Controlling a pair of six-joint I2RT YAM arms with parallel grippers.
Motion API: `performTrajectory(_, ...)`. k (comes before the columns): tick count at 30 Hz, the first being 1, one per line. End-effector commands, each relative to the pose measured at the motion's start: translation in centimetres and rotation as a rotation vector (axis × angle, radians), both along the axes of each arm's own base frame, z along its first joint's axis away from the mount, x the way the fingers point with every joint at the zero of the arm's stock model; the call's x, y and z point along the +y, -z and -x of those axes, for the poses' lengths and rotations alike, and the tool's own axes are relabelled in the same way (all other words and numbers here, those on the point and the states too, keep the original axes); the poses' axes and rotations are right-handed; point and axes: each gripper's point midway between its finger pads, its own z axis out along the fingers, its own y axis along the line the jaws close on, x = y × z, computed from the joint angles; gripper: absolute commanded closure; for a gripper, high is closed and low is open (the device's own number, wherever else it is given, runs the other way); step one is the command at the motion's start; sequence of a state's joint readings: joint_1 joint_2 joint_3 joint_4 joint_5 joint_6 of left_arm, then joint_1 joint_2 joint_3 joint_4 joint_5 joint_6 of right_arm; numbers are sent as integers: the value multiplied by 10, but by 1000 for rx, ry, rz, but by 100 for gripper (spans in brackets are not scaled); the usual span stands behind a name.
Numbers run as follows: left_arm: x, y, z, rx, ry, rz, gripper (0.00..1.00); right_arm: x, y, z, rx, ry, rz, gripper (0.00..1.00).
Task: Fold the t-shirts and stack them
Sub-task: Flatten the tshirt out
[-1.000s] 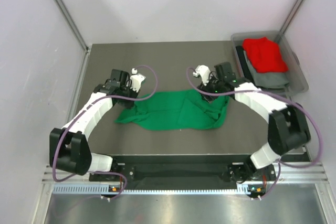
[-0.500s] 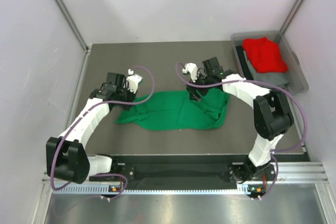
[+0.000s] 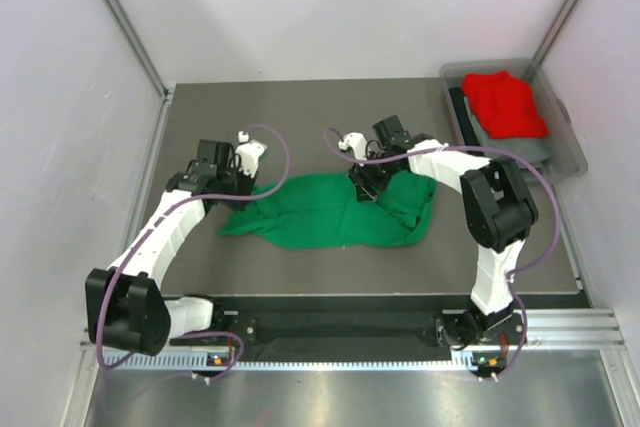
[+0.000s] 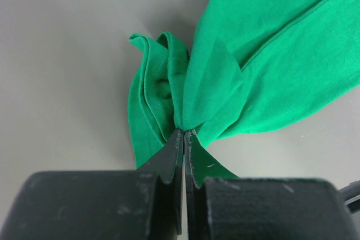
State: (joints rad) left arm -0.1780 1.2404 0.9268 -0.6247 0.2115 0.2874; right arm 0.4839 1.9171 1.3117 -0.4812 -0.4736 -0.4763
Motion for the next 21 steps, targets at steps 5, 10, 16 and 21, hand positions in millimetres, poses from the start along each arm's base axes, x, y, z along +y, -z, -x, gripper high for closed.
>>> performTrajectory(5,0,-13,-6,-76,-7,32,100,18,-6,-3,3,-49,-29,62)
performTrajectory(10,0,-14,-8,-78,-10,37,100,17,-5,1,18,-59,-19,84)
performTrajectory(16,1,-15,-9,-81,-14,38,100,17,-12,9,29,-78,-30,99)
performTrajectory(21,2,-17,-9,-85,-17,34,100,18,-40,30,-37,-129,-30,100)
